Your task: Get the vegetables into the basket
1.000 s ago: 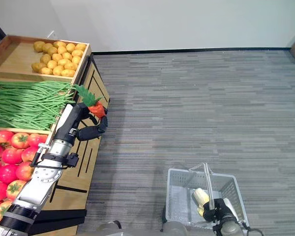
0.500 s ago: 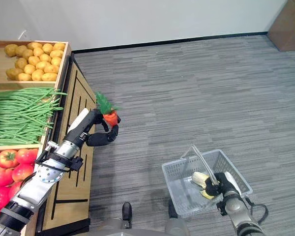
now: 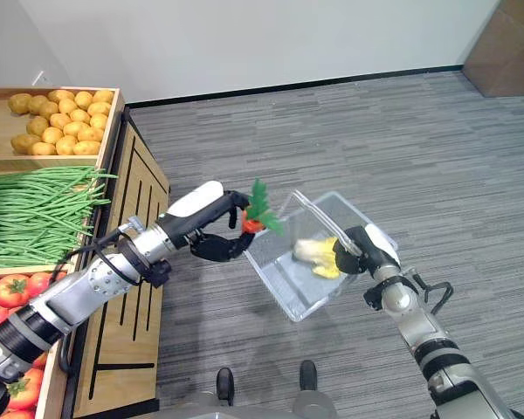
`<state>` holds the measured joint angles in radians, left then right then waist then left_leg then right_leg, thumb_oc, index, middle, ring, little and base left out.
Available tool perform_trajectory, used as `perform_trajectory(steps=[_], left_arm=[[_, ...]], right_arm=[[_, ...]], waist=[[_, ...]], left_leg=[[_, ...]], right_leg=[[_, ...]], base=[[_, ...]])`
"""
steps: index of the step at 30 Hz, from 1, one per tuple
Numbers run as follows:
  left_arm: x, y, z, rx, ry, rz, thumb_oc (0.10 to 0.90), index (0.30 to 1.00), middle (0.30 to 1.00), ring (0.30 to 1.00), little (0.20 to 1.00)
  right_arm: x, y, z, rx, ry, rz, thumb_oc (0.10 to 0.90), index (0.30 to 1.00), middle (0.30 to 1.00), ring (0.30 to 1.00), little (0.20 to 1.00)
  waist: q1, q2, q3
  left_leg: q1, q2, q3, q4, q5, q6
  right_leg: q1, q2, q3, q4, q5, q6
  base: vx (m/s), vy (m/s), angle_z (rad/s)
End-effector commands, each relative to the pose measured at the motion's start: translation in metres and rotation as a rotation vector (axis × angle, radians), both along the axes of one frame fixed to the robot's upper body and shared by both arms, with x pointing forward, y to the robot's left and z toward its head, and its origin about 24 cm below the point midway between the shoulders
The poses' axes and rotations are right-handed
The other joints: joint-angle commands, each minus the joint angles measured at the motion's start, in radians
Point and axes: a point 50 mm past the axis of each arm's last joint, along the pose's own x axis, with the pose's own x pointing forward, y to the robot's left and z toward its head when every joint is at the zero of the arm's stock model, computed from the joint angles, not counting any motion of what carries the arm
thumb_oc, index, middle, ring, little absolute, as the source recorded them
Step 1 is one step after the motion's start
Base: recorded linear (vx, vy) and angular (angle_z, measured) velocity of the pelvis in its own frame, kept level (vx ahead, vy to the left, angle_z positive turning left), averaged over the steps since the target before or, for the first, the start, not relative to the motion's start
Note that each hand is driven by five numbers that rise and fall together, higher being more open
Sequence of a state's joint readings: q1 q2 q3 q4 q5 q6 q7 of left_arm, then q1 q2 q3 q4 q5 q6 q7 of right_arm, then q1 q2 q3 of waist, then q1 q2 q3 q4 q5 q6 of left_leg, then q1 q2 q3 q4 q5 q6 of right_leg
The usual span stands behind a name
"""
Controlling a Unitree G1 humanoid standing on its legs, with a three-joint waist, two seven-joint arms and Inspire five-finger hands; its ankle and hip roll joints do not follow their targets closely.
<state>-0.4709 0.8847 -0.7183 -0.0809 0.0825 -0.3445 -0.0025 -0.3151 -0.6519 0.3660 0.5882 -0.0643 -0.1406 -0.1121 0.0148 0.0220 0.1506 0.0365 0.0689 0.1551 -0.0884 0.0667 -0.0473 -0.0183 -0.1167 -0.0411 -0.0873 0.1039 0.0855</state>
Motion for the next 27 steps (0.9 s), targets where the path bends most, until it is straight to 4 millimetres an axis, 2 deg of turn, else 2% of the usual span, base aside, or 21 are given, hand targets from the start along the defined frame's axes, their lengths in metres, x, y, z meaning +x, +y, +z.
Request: perform_trajectory(steps=[1, 2, 4, 5, 8, 11, 14, 17, 20, 21, 26, 27], left_arm=[[0.012, -0.015, 0.027, -0.025, -0.161, -0.061, 0.400, 0.300, 0.300, 0.300, 0.300], [0.012, -0.015, 0.026, -0.025, -0.162, -0.061, 0.400, 0.300, 0.300, 0.300, 0.300], [0.017, -0.021, 0.021, 0.070, -0.209, -0.070, 0.400, 0.300, 0.300, 0.300, 0.300], [0.017, -0.022, 0.020, 0.070, -0.211, -0.070, 0.400, 0.300, 0.300, 0.300, 0.300], [0.022, -0.024, 0.011, 0.145, -0.233, -0.065, 0.400, 0.300, 0.300, 0.300, 0.300], [0.030, -0.022, -0.005, 0.148, -0.191, 0.002, 0.400, 0.300, 0.300, 0.300, 0.300], [0.043, -0.017, -0.022, 0.228, -0.222, 0.091, 0.400, 0.300, 0.300, 0.300, 0.300], [0.047, -0.014, -0.029, 0.259, -0.238, 0.128, 0.400, 0.300, 0.300, 0.300, 0.300], [0.053, -0.009, -0.038, 0.315, -0.259, 0.188, 0.400, 0.300, 0.300, 0.300, 0.300], [0.058, -0.002, -0.044, 0.349, -0.265, 0.236, 0.400, 0.300, 0.300, 0.300, 0.300], [0.065, 0.014, -0.054, 0.464, -0.321, 0.311, 0.400, 0.300, 0.300, 0.300, 0.300], [0.066, 0.023, -0.061, 0.497, -0.315, 0.355, 0.604, 0.585, 0.585, 0.585, 0.585]], right_arm=[[0.043, 0.033, 0.093, 0.090, -0.399, 0.141, 0.400, 0.300, 0.300, 0.300, 0.300], [0.043, 0.033, 0.093, 0.090, -0.399, 0.141, 0.400, 0.300, 0.300, 0.300, 0.300], [0.048, 0.048, 0.104, 0.123, -0.441, 0.182, 0.400, 0.300, 0.300, 0.300, 0.300], [0.048, 0.048, 0.104, 0.123, -0.441, 0.181, 0.400, 0.300, 0.300, 0.300, 0.300], [0.049, 0.061, 0.114, 0.166, -0.483, 0.222, 0.400, 0.300, 0.300, 0.300, 0.300], [0.047, 0.073, 0.120, 0.227, -0.507, 0.256, 0.400, 0.300, 0.300, 0.300, 0.300], [0.037, 0.090, 0.122, 0.305, -0.510, 0.346, 0.400, 0.300, 0.300, 0.300, 0.300], [0.031, 0.097, 0.123, 0.356, -0.511, 0.382, 0.400, 0.300, 0.300, 0.300, 0.300], [0.020, 0.110, 0.117, 0.495, -0.482, 0.428, 0.400, 0.300, 0.300, 0.300, 0.300], [0.012, 0.121, 0.112, 0.585, -0.441, 0.480, 0.400, 0.300, 0.300, 0.300, 0.300], [-0.004, 0.137, 0.109, 0.672, -0.382, 0.586, 0.400, 0.300, 0.300, 0.300, 0.300], [-0.011, 0.144, 0.110, 0.718, -0.364, 0.637, 0.400, 0.300, 0.300, 0.300, 0.300]], waist=[[0.012, -0.046, -0.105], [0.012, -0.046, -0.104], [0.009, -0.042, -0.108], [0.010, -0.042, -0.107], [0.005, -0.038, -0.110], [0.000, -0.036, -0.112], [-0.010, -0.035, -0.116], [-0.013, -0.034, -0.120], [-0.020, -0.033, -0.121], [-0.023, -0.034, -0.121], [-0.027, -0.036, -0.123], [-0.028, -0.038, -0.122]], left_leg=[[0.006, 0.025, -0.001, 0.001, -0.023, -0.049], [0.006, 0.025, -0.001, 0.001, -0.023, -0.049], [0.007, 0.028, 0.000, 0.001, -0.021, -0.053], [0.008, 0.028, 0.000, 0.001, -0.021, -0.053], [0.009, 0.032, 0.003, 0.001, -0.020, -0.054], [0.013, 0.034, 0.006, 0.001, -0.021, -0.055], [0.020, 0.038, 0.011, 0.001, -0.023, -0.057], [0.021, 0.037, 0.012, 0.001, -0.024, -0.057], [0.025, 0.038, 0.017, 0.001, -0.025, -0.056], [0.025, 0.038, 0.021, 0.001, -0.026, -0.056], [0.023, 0.039, 0.032, 0.001, -0.026, -0.058], [0.023, 0.042, 0.038, 0.001, -0.026, -0.059]], right_leg=[[0.021, -0.043, -0.063, 0.007, 0.003, 0.077], [0.021, -0.043, -0.063, 0.007, 0.003, 0.076], [0.024, -0.037, -0.062, 0.006, 0.001, 0.075], [0.024, -0.037, -0.062, 0.006, 0.001, 0.074], [0.025, -0.034, -0.061, 0.005, -0.002, 0.074], [0.028, -0.030, -0.057, 0.005, -0.004, 0.072], [0.035, -0.028, -0.054, 0.005, -0.008, 0.070], [0.036, -0.028, -0.054, 0.005, -0.009, 0.071], [0.036, -0.028, -0.052, 0.005, -0.009, 0.071], [0.035, -0.028, -0.051, 0.005, -0.008, 0.071], [0.028, -0.028, -0.044, 0.006, -0.007, 0.072], [0.024, -0.027, -0.041, 0.006, -0.005, 0.073]], base=[[0.03, -0.043, -0.01], [0.00, 0.000, 0.00], [0.00, 0.000, 0.00], [0.00, 0.000, 0.00], [0.00, 0.000, 0.00], [0.01, -0.007, -0.03], [0.03, -0.004, -0.09], [0.02, 0.004, -0.04], [0.00, 0.004, -0.01], [0.00, 0.010, -0.06], [0.00, 0.007, -0.07], [-0.01, 0.005, -0.05]])
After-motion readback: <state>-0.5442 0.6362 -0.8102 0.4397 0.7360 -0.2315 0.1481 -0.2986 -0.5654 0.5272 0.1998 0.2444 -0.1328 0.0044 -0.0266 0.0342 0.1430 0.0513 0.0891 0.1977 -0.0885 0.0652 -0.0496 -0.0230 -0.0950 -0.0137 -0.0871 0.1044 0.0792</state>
